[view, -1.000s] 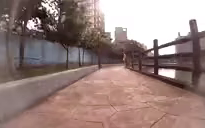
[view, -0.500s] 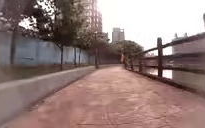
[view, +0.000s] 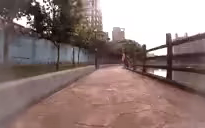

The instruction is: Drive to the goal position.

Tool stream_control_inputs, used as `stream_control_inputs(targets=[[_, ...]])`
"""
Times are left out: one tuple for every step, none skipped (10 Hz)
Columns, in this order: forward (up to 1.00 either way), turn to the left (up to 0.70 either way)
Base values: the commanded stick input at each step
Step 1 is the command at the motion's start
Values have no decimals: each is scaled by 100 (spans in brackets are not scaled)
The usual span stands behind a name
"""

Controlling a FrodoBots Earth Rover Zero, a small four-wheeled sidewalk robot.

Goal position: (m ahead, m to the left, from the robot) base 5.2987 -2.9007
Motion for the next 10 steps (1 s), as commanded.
stream_control_inputs(targets=[[100,-29],[100,-7],[100,0],[100,0],[100,0],[100,0],[100,0],[100,0],[100,0],[100,-2]])
